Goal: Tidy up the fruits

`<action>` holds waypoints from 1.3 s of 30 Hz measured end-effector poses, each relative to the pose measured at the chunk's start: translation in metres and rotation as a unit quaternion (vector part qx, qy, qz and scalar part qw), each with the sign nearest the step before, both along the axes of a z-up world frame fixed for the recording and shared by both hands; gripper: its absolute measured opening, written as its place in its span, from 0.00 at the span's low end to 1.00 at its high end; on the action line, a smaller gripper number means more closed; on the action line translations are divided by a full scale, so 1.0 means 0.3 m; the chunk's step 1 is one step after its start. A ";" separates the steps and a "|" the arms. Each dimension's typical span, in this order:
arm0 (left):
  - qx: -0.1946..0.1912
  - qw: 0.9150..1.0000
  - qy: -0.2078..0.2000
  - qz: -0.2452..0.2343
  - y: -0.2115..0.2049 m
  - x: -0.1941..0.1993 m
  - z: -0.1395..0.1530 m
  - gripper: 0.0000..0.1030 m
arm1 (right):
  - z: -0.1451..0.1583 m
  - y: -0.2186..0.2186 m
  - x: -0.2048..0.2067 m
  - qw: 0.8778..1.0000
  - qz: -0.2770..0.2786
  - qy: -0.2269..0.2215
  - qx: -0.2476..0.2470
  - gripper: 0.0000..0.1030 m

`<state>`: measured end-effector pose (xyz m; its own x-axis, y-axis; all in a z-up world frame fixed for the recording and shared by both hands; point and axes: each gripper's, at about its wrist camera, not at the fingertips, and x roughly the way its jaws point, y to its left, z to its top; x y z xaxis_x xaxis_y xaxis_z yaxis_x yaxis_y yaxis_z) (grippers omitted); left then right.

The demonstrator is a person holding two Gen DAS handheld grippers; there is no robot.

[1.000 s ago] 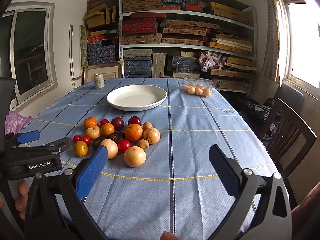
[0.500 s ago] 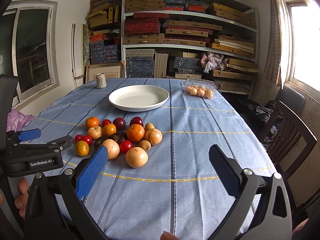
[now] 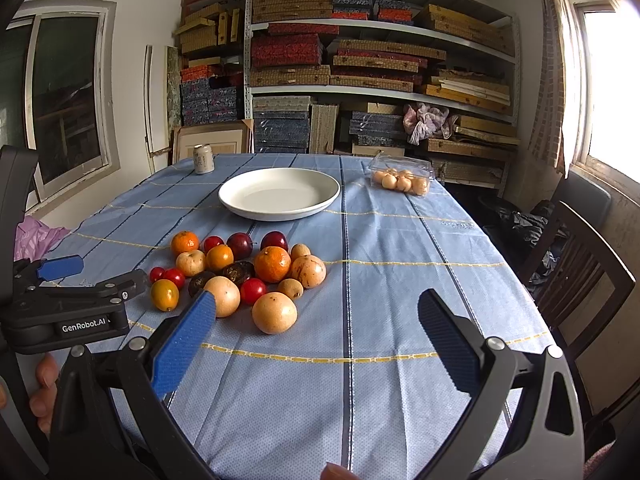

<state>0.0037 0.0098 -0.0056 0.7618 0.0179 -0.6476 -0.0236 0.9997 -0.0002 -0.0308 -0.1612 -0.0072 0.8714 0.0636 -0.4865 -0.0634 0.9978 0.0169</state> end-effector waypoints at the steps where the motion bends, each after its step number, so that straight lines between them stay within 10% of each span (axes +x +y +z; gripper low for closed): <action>1: 0.000 1.000 0.000 0.000 -0.002 0.000 0.000 0.97 | 0.000 0.000 0.000 1.000 0.000 0.000 0.000 0.96; 39: 0.006 1.000 0.027 -0.003 0.014 0.037 -0.068 0.97 | -0.071 0.016 0.057 0.999 0.027 0.039 -0.015 0.96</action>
<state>0.0146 0.0139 -0.0261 0.7265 0.0219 -0.6868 -0.0170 0.9998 0.0139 -0.0136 -0.1563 -0.0284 0.8264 0.0950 -0.5550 -0.1176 0.9930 -0.0051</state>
